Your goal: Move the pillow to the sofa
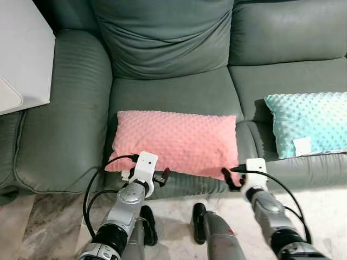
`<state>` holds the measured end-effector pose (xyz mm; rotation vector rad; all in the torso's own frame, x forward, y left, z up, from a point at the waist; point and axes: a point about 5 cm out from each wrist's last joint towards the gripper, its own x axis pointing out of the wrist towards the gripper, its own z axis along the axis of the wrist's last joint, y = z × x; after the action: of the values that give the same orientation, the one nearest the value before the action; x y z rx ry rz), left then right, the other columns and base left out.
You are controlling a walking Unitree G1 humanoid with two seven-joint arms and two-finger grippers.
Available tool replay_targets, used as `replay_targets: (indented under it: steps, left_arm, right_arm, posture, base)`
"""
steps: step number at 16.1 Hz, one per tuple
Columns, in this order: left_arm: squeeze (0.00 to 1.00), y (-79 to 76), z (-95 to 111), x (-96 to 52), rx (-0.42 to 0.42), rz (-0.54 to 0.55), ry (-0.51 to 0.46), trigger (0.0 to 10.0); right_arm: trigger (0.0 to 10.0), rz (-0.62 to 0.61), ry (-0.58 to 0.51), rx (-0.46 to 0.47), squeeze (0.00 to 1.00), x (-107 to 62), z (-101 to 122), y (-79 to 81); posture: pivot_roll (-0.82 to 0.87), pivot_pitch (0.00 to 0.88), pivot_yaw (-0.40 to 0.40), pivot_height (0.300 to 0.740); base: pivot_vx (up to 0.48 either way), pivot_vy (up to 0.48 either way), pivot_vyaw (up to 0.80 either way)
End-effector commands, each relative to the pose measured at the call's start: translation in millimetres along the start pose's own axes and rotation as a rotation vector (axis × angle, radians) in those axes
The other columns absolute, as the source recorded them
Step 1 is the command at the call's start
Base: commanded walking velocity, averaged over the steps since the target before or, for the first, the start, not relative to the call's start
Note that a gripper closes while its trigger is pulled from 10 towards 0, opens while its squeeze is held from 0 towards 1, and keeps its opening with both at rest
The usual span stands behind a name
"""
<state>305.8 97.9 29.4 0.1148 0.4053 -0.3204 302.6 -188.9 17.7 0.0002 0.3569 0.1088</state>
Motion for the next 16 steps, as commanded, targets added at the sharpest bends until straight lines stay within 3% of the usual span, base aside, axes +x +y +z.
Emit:
replay_targets:
  steps: [1,4,7,8,9,10,11,13,16]
  left_arm:
    - [0.00,2.6,-15,-5.1,-0.013,0.001,0.042,10.0]
    - [0.00,14.7,-22,-11.8,-0.003,0.018,0.052,10.0]
    - [0.00,18.7,-30,-16.5,-0.017,0.027,0.065,10.0]
    - [0.00,14.8,-30,-16.0,-0.018,0.024,0.068,10.0]
    - [0.00,12.3,-29,-15.5,-0.018,0.021,0.066,10.0]
    - [0.00,8.9,-27,-14.5,-0.019,0.014,0.063,10.0]
    - [0.00,7.3,-24,-14.1,-0.021,0.000,0.056,10.0]
    - [0.00,11.1,-25,-15.8,-0.023,-0.001,0.055,10.0]
    - [0.00,23.3,-34,-22.0,-0.014,0.023,0.081,10.0]
  right_arm:
    - [10.0,0.022,0.008,0.024,1.00,-4.7,-10,7.9]
    - [10.0,0.043,-0.033,0.027,0.98,-10.8,-12,21.2]
    - [10.0,-0.091,-0.034,-0.065,0.87,-18.1,-16,12.5]
    - [10.0,-0.130,-0.040,-0.119,0.69,-18.2,-13,8.8]
    - [10.0,-0.142,-0.052,-0.127,0.60,-17.8,-10,8.0]
    - [10.0,-0.149,-0.068,-0.125,0.29,-15.9,-4,9.1]
    - [10.0,-0.129,-0.106,-0.092,0.18,-14.3,7,16.6]
    - [10.0,-0.095,-0.152,-0.073,0.14,-15.9,20,33.9]
    - [10.0,0.013,-0.224,-0.018,0.13,-25.3,37,76.0]
  posture:
    - [-0.12,0.433,0.045,0.740]
    - [-0.12,0.428,0.045,0.740]
    - [-0.13,0.419,0.048,0.740]
    - [-0.12,0.416,0.048,0.740]
    - [-0.12,0.415,0.048,0.740]
    - [-0.12,0.413,0.046,0.740]
    - [-0.12,0.412,0.045,0.740]
    - [-0.13,0.410,0.040,0.740]
    - [-0.13,0.409,0.039,0.740]
  base:
    - [0.000,0.000,0.00]
    - [0.000,0.000,0.00]
    - [0.000,0.000,0.00]
    - [0.000,0.000,0.00]
    - [0.000,0.000,0.00]
    - [0.000,0.000,0.00]
    - [0.000,0.000,0.00]
    - [0.000,0.000,0.00]
    - [0.000,0.000,0.00]
